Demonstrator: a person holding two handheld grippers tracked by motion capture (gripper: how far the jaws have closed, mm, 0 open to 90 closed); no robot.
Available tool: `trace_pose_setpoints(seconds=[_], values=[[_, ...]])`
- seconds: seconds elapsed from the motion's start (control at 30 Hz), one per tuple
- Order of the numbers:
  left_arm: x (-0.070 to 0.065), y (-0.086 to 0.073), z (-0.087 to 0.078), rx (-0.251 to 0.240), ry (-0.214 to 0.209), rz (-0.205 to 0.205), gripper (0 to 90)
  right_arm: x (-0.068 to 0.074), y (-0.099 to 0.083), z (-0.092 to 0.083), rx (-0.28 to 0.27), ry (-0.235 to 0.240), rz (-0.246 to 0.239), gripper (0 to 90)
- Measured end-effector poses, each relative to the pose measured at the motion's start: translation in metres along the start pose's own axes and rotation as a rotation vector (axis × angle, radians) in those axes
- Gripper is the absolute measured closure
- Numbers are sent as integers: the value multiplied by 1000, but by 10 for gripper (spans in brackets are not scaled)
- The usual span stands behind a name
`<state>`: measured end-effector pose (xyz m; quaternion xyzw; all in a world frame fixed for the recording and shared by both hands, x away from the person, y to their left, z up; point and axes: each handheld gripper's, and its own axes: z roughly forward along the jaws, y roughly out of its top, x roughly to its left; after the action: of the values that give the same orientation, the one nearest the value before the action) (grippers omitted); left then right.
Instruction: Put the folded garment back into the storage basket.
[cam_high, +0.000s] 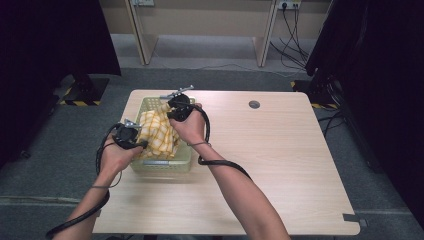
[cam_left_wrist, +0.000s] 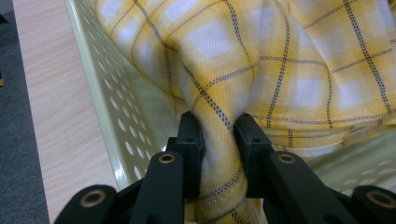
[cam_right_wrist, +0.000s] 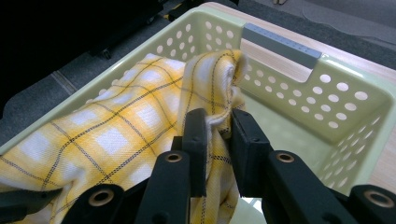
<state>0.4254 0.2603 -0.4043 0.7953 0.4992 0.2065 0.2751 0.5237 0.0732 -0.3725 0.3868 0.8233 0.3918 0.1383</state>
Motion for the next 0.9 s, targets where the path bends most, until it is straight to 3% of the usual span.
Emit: trace_pose_setpoints(seconds=[0.9], values=[[4,-3,15,92,13,4,734,5,-7,17,46,-2,4,774]])
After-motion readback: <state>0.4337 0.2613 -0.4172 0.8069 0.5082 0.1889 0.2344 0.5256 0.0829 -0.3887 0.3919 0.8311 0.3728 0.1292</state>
